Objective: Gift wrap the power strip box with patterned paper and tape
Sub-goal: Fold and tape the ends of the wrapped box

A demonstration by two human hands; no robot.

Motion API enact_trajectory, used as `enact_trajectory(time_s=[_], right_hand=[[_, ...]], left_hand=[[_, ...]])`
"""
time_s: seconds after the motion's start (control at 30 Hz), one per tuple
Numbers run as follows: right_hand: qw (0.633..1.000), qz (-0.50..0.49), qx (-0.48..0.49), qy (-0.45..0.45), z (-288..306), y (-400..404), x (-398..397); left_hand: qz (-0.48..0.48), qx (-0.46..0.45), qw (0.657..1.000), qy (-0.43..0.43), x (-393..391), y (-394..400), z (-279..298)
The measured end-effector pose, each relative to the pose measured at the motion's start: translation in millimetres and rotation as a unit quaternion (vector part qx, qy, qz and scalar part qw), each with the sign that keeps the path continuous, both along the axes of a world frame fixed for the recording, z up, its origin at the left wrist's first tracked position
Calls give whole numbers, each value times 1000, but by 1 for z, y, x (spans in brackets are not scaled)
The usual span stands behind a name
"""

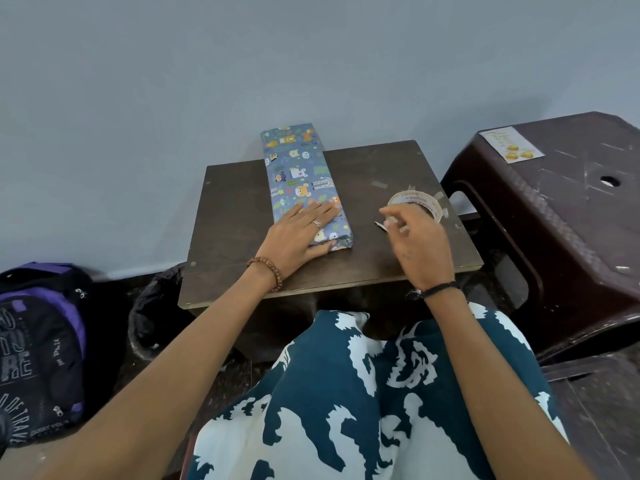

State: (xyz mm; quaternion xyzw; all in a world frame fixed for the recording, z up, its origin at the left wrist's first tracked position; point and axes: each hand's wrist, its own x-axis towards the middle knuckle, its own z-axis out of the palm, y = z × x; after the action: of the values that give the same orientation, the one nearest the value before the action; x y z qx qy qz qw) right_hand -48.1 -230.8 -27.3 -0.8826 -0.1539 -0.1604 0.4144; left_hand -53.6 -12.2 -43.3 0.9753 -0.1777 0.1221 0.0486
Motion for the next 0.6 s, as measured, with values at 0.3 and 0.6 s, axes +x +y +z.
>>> enact_trajectory(time_s=[0.3,0.6], right_hand=[[968,-213,117,56,-2,-44,15],[953,-233,150,122,-4,-31,59]], left_hand=[[3,8,1000,13,-1,-1,2],[0,-2,1000,7,-1,0,1]])
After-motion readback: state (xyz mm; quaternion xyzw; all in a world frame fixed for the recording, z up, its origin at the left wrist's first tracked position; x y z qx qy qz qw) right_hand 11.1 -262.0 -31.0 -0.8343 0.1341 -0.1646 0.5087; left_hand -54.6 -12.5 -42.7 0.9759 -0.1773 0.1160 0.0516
